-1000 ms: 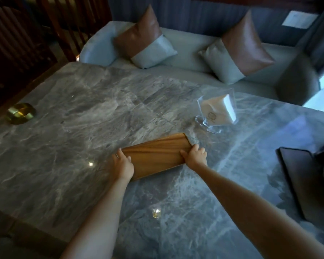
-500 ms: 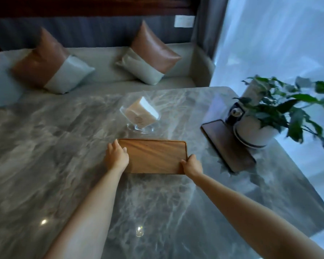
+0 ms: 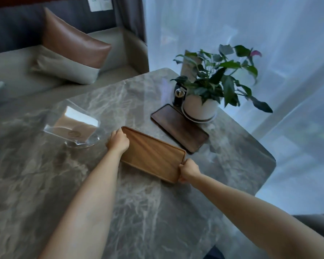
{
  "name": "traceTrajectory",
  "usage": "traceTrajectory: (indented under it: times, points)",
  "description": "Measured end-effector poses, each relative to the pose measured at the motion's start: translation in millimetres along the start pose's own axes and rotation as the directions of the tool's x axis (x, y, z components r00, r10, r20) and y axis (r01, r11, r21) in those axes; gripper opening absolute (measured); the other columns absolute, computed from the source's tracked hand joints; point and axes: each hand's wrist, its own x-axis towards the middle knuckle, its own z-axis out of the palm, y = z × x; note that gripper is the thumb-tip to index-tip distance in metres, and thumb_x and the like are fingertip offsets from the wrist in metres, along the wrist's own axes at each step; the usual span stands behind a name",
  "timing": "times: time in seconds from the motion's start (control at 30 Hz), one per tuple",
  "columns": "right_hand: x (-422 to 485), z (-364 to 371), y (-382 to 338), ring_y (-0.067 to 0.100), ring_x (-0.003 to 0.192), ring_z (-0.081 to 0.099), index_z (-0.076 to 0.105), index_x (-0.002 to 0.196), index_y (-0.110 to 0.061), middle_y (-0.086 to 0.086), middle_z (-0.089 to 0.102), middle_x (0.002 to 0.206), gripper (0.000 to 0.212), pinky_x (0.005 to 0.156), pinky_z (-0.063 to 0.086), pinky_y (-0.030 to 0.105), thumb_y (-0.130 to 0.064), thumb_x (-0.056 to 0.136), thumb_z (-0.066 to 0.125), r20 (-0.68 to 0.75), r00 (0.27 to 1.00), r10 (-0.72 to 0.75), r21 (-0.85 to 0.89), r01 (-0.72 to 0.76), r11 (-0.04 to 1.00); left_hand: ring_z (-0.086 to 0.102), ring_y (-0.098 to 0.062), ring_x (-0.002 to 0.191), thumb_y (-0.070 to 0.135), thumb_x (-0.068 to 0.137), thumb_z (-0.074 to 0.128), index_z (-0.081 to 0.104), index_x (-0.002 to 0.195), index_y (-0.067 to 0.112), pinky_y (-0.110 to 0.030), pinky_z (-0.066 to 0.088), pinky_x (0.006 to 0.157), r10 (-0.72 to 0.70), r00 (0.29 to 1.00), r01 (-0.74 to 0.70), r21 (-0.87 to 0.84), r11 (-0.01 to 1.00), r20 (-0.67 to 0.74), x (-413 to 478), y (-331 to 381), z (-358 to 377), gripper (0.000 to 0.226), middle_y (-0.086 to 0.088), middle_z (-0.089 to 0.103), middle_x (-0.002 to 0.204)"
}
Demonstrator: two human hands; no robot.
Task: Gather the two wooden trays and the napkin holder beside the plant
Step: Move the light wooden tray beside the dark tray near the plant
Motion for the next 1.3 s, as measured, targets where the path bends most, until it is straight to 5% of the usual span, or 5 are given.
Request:
traceTrajectory:
  times: [0.47,0.67,0.8,0.93,1.3]
  points:
    - [40,5,7,0.017,0.035,0.058,0.038,0.111,-0.005,0.03,0.059,0.115,0.017,0.036,0.054,0.029,-0.011,0.096,0.033,0.109,0.977,0.185,0.26,-0.208,0.943,0.025,-0.034,0.14,0.018,0.099,0.032,0.024,0.144,0.006,-0.044,0.025,0.114,0.153,0.976,-0.187,0.237,0.953,0.154,59,59,32,0.047,-0.015,0.024,0.154]
    - [57,4,8,0.021,0.04,0.062,0.047,0.111,0.01,0.024,0.066,0.075,0.028,0.048,0.059,0.036,-0.011,0.095,0.036,0.161,0.968,0.191,0.236,-0.225,0.945,0.034,-0.037,0.134,0.011,0.096,0.034,0.035,0.139,0.003,-0.044,0.03,0.11,0.173,0.977,-0.203,0.288,0.936,0.128,74,62,47,0.043,-0.019,0.036,0.146]
    - [62,0,4,0.033,0.065,0.069,0.056,0.089,0.013,0.019,0.066,0.063,0.034,0.07,0.061,0.041,-0.013,0.096,0.035,0.163,0.973,0.165,0.225,-0.2,0.954,0.031,-0.035,0.137,0.009,0.095,0.034,0.03,0.142,0.004,-0.045,0.027,0.113,0.186,0.974,-0.217,0.287,0.933,0.129,83,62,53,0.047,-0.016,0.031,0.15]
    - [58,-3,0,0.007,0.028,0.054,0.047,0.051,0.0,0.003,0.055,0.031,0.051,0.037,0.047,0.016,-0.009,0.098,0.03,0.259,0.945,0.199,0.23,-0.261,0.938,0.026,-0.032,0.14,0.008,0.095,0.032,0.024,0.145,0.004,-0.043,0.023,0.115,0.208,0.969,-0.239,0.289,0.927,0.132,88,65,56,0.05,-0.013,0.026,0.154]
    - [43,-12,-10,0.023,0.048,0.056,0.048,0.084,0.007,0.015,0.055,0.06,0.026,0.037,0.051,0.026,-0.009,0.097,0.033,0.189,0.969,0.162,0.236,-0.205,0.95,0.018,-0.029,0.144,0.014,0.099,0.03,0.014,0.147,0.007,-0.042,0.018,0.117,0.241,0.958,-0.276,0.287,0.917,0.153,83,62,54,0.051,-0.012,0.015,0.158]
